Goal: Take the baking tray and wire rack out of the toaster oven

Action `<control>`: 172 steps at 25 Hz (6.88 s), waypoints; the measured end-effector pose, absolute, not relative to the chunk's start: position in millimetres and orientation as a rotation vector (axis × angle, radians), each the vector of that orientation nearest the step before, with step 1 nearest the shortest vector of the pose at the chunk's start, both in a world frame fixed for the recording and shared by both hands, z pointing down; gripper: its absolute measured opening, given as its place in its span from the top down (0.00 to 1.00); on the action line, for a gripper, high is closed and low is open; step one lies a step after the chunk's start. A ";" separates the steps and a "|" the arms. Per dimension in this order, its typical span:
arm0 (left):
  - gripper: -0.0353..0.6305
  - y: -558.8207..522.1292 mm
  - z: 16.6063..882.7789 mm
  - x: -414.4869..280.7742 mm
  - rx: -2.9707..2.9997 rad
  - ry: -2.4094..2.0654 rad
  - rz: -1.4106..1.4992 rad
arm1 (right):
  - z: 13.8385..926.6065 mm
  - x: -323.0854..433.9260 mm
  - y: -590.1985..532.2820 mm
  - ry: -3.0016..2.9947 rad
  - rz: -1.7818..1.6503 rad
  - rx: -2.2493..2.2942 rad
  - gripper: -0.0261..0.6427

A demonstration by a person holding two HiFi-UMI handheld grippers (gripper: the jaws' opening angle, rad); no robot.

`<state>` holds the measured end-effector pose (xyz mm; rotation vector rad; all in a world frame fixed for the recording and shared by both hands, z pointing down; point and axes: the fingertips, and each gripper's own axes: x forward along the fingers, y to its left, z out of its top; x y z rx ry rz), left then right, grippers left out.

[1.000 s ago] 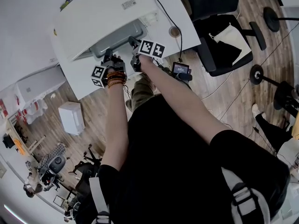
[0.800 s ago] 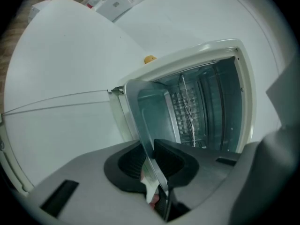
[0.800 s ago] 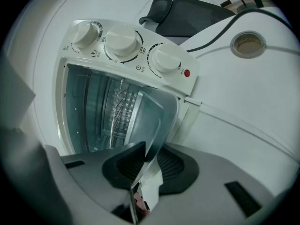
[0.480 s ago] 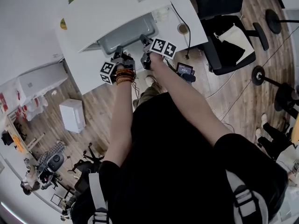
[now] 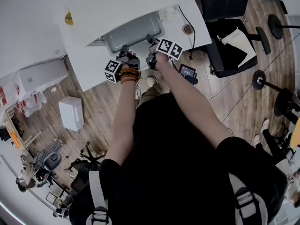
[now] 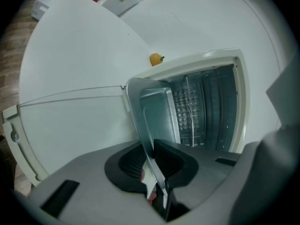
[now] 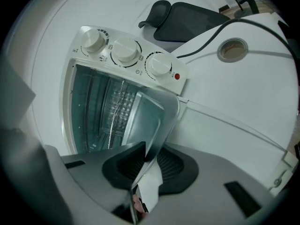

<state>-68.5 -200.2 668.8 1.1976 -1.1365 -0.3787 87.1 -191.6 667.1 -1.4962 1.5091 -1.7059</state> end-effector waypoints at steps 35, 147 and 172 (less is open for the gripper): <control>0.85 -147.4 664.1 -71.9 1.191 -1.080 -0.375 | 661.8 85.1 -141.4 1.431 -1.693 -1.489 0.83; 0.54 -121.8 690.2 -385.3 0.970 -1.330 -0.619 | 699.6 -262.8 -158.0 2.043 -2.179 -1.303 0.59; 0.53 -71.2 674.3 -315.0 1.137 -1.210 -0.430 | 662.0 -228.3 -92.5 2.040 -2.004 -1.234 0.58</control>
